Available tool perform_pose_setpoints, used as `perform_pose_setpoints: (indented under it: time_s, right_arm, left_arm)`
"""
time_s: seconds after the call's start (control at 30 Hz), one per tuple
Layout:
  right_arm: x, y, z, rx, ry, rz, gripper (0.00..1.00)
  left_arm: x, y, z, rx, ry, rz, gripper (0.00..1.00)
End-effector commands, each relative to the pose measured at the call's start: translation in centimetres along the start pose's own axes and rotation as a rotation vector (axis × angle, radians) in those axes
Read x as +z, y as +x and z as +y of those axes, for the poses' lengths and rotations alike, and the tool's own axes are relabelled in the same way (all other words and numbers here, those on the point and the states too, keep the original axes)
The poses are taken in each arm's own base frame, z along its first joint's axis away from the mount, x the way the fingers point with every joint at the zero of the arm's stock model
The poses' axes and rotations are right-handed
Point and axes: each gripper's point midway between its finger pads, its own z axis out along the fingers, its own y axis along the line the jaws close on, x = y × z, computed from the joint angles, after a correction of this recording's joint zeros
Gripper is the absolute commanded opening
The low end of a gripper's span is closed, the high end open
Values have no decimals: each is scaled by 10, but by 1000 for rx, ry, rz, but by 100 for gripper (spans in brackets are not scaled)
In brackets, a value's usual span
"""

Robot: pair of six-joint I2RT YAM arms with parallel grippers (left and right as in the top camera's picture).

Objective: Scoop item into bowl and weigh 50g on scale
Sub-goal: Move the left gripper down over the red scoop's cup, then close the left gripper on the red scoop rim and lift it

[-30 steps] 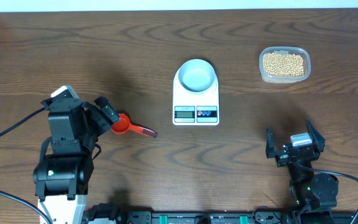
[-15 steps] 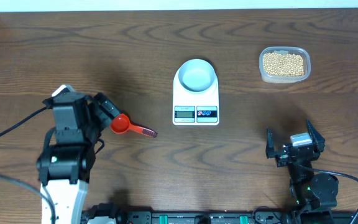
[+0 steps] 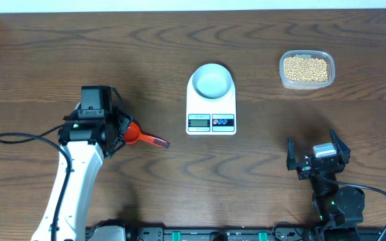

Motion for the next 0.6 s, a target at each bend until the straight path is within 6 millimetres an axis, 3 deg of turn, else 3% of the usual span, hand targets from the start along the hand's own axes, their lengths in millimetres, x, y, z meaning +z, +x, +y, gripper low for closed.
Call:
perform_pose_setpoints:
  time_s: [0.0, 0.27, 0.57]
  right_arm:
    - [0, 0, 1, 9, -3, -1, 99]
    - [0, 0, 1, 9, -3, -1, 99]
    - [0, 0, 1, 9, -3, -1, 99]
  left_arm:
    - [7, 4, 12, -123, -71, 19, 78]
    - [28, 11, 26, -188, -141, 33, 74]
    - [47, 9, 32, -125, -204, 29, 59]
